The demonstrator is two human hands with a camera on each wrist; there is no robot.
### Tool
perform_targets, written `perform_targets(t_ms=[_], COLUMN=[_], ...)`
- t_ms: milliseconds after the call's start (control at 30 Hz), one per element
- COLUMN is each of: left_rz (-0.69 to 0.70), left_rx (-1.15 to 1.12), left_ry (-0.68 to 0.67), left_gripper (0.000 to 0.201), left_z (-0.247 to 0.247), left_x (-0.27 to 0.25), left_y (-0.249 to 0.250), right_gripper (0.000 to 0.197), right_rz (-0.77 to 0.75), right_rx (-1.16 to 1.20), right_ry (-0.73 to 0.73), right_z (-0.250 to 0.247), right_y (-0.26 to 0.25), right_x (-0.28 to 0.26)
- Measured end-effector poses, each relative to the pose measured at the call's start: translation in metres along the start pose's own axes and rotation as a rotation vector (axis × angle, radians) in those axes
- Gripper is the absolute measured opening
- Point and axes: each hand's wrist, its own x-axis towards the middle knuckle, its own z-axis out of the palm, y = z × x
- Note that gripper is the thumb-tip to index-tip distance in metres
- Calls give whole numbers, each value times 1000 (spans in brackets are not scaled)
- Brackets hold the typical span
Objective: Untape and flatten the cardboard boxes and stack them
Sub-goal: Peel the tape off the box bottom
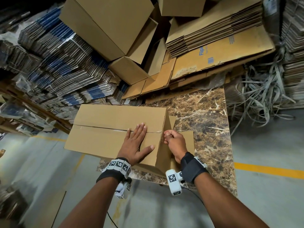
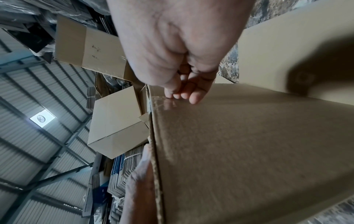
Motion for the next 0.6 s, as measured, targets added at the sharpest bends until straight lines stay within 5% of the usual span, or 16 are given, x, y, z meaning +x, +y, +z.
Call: perform_targets(t_ms=[233,400,600], left_rz=[10,42,-109], left_rx=[-13,-21,-255], left_ry=[16,33,18], left_gripper=[89,89,85], left_z=[-2,-4,14], left_x=[-7,-6,-13], left_y=[0,5,-9], right_gripper=[22,12,42], right_rz=[-2,15,-25], right_rx=[10,49,-131], right_ry=[-96,13,-136], right_z=[-5,-20,-23], right_y=[0,-8,-34], right_x=[-3,-7,-1])
